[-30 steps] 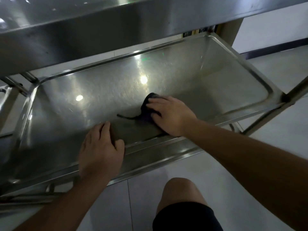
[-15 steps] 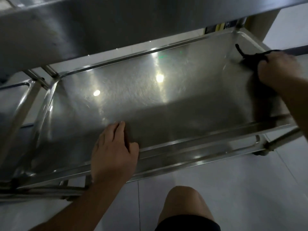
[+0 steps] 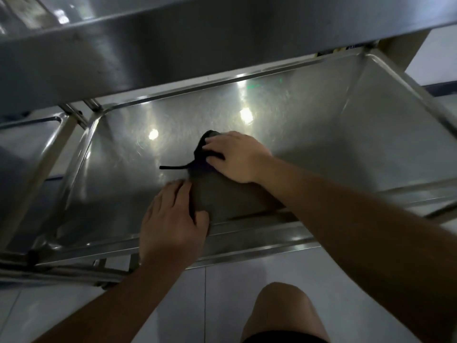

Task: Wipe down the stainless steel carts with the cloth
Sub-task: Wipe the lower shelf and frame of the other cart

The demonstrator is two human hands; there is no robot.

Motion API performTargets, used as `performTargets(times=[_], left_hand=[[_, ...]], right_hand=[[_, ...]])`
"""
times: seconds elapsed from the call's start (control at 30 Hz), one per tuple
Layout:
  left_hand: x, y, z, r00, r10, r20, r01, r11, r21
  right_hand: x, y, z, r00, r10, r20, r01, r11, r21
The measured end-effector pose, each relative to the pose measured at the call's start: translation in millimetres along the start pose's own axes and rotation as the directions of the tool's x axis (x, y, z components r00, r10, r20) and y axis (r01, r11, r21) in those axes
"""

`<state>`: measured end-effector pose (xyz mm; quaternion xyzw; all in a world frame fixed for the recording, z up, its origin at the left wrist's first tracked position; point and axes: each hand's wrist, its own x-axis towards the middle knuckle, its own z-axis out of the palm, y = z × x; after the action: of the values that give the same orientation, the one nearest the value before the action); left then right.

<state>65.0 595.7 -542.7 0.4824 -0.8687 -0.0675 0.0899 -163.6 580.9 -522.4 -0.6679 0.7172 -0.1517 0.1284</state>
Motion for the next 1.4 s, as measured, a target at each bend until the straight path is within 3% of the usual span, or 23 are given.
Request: performTargets(times=[0.1,0.17,0.23,0.3,0.33,0.37,0.47,0.53,0.67,0.77,0.83,0.9,1.0,1.1,1.23,1.4], left_hand=[[1,-2,0,1.0,-0.008,0.012,0.008,1.0,0.006],[2,-3,0,0.999,-0.011,0.03,0.01,1.0,0.021],[2,-3,1,0.999,-0.007,0.034,0.006,1.0,0.025],[2,-5,3,1.0,-0.003,0.026,0.002,1.0,0.03],[1,-6,4,1.0,0.0,0.022,0.0,0.999,0.035],[2,-6,4,1.0,0.003,0.019,-0.003,0.999,0.038],[3,-8,7,1.0,0.014,0.015,-0.015,0.999,0.029],[3,-9,9,1.0,0.024,0.004,-0.024,0.999,0.021],[3,-10,11,0.999,0.034,-0.03,-0.033,0.999,0.021],[3,-7,10,0.998,0.034,-0.055,-0.033,0.999,0.017],[3,-7,10,0.997,0.04,-0.063,-0.039,0.999,0.018],[2,-6,12,0.997,0.041,-0.067,-0.039,0.999,0.036],[3,-7,13,0.993,0.049,-0.11,-0.05,0.999,-0.006],[4,-7,12,0.993,0.055,-0.109,-0.057,0.998,-0.019],[3,-6,11,0.997,0.041,-0.061,-0.042,0.999,-0.02],[4,-7,11,0.998,0.035,-0.058,-0.037,0.998,-0.044]], right_hand=[[-27,59,-23,0.994,0.05,-0.096,-0.053,0.998,-0.029],[-55,130,-50,0.937,0.255,-0.239,-0.276,0.959,-0.06],[-88,210,-79,0.751,0.572,-0.329,-0.613,0.79,-0.027],[-96,269,-91,0.549,0.763,-0.342,-0.798,0.6,0.057],[-88,282,-89,0.493,0.812,-0.313,-0.834,0.543,0.095],[-74,285,-83,0.482,0.828,-0.287,-0.841,0.529,0.114],[-14,243,-67,0.536,0.805,-0.253,-0.808,0.576,0.122],[29,192,-59,0.623,0.742,-0.247,-0.739,0.662,0.125],[98,48,-21,0.867,0.464,-0.182,-0.473,0.881,-0.006],[124,-50,13,0.976,0.214,-0.039,-0.214,0.977,-0.003],[129,-99,31,0.998,0.019,0.052,-0.017,0.999,-0.033],[123,-126,44,0.978,-0.151,0.145,0.161,0.985,-0.058],[108,-116,50,0.948,-0.274,0.162,0.274,0.961,0.027],[87,-76,39,0.971,-0.226,0.079,0.22,0.972,0.086],[63,-7,6,0.999,-0.01,-0.053,0.012,1.0,0.029],[32,26,-10,0.888,0.381,-0.257,-0.391,0.92,0.013]])
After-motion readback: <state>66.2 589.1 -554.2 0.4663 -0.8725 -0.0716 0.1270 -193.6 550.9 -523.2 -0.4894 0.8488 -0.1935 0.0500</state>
